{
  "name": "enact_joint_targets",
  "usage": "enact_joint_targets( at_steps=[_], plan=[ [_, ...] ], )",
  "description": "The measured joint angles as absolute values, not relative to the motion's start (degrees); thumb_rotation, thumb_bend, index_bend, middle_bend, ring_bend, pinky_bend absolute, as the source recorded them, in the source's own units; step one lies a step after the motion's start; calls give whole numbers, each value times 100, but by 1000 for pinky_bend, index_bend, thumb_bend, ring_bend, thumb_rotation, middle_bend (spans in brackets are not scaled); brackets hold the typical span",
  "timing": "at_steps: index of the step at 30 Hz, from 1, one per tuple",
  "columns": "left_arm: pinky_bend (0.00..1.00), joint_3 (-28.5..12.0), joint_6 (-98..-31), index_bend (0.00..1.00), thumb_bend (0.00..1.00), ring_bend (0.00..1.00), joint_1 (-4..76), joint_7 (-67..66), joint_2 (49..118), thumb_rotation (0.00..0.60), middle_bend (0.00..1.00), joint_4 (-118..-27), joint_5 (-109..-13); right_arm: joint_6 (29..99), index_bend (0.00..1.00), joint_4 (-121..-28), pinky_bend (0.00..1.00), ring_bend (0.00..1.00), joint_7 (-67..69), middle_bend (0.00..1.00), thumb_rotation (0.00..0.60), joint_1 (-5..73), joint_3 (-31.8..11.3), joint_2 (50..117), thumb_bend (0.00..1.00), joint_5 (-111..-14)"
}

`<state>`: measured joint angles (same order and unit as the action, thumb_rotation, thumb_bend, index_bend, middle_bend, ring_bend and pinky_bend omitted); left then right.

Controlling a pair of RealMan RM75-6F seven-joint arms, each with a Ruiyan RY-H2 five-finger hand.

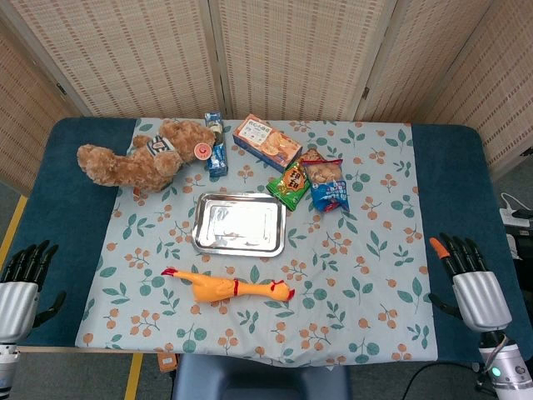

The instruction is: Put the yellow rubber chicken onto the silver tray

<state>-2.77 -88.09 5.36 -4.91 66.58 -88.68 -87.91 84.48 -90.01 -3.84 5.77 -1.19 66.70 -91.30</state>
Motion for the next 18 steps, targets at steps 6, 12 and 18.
enact_joint_targets(
  at_steps=[6, 12, 18],
  plan=[
    [92, -227, -8776, 0, 338, 0, 544, -520, 6654, 600, 0, -8933, -8874, 8318, 0, -9070, 0, 0, -344, 0, 600, 611, -32, 6668, 133, -9179],
    [92, -177, -8692, 0, 338, 0, 576, -418, 6630, 600, 0, -8956, -8929, 7975, 0, -9418, 0, 0, -218, 0, 600, 730, 130, 6821, 133, -9304],
    [93, -135, -8549, 0, 339, 0, 616, -231, 6557, 600, 0, -8964, -8902, 7305, 55, -10223, 27, 0, -681, 12, 600, 1114, 143, 6946, 133, -9370]
  ],
)
